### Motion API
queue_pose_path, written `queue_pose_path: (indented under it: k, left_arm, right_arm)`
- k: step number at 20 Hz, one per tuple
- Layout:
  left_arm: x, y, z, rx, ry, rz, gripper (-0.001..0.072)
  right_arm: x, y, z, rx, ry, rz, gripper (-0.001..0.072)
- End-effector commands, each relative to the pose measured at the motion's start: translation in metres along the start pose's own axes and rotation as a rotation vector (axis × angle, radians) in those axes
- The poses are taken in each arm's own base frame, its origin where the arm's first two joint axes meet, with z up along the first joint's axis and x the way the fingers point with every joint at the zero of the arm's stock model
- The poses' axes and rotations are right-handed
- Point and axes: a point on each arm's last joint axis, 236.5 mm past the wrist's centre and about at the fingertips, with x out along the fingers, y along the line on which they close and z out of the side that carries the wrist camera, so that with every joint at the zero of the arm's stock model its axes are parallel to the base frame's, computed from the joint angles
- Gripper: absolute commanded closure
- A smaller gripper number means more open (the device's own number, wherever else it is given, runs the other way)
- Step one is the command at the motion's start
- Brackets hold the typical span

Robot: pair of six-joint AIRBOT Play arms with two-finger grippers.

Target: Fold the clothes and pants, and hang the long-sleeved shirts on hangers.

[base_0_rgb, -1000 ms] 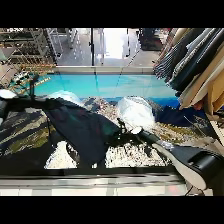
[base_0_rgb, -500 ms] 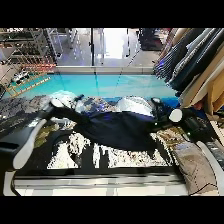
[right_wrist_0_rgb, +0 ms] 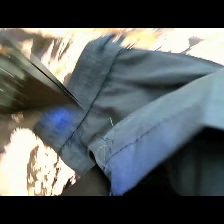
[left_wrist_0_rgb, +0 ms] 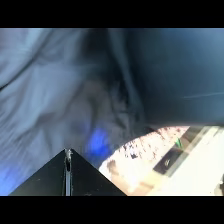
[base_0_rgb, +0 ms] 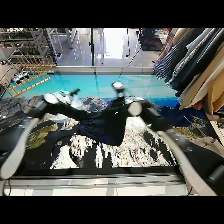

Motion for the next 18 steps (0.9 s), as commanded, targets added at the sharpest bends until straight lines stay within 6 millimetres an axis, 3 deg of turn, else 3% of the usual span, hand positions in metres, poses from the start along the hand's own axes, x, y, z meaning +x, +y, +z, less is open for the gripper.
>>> queue_pose_path:
  k: [1, 2, 3, 4, 6, 8, 9, 11, 13, 14, 18]
  left_arm:
    - [-0.090, 0.021, 0.010, -0.043, -0.122, 0.083, 0.0700]
    - [-0.107, 0.031, 0.011, -0.060, -0.154, 0.103, 0.0699]
    - [-0.119, 0.038, 0.011, -0.074, -0.175, 0.117, 0.0700]
    - [-0.126, 0.043, 0.011, -0.086, -0.186, 0.125, 0.0699]
    - [-0.127, 0.045, 0.006, -0.094, -0.171, 0.120, 0.0699]
    - [-0.124, 0.039, -0.004, -0.095, -0.126, 0.096, 0.0699]
    - [-0.124, 0.036, -0.008, -0.094, -0.109, 0.086, 0.0699]
    - [-0.124, 0.033, -0.012, -0.093, -0.092, 0.077, 0.0699]
    - [-0.125, 0.026, -0.009, -0.090, -0.104, 0.058, 0.0698]
    - [-0.125, 0.019, -0.005, -0.093, -0.121, 0.025, 0.0687]
    - [-0.128, -0.012, 0.009, -0.103, -0.172, -0.109, 0.0687]
  right_arm:
    - [0.075, 0.026, -0.059, 0.044, 0.184, 0.065, 0.0698]
    - [0.076, 0.036, -0.071, 0.067, 0.227, 0.098, 0.0697]
    - [0.070, 0.047, -0.073, 0.059, 0.244, 0.124, 0.0613]
    - [0.057, 0.056, -0.067, 0.032, 0.240, 0.137, 0.0441]
    - [0.016, 0.060, -0.028, -0.070, 0.150, 0.098, 0.0378]
    - [-0.041, 0.036, 0.013, -0.130, 0.035, -0.009, 0.0172]
    - [-0.066, 0.012, 0.022, -0.121, 0.015, -0.075, 0.0169]
    - [-0.097, -0.039, 0.008, -0.041, 0.101, -0.146, 0.0170]
    - [-0.091, -0.067, -0.021, -0.024, 0.199, -0.104, 0.0170]
    - [-0.078, -0.071, -0.028, -0.017, 0.203, -0.059, 0.0169]
    - [-0.009, -0.084, -0.050, -0.046, 0.216, 0.042, 0.0050]
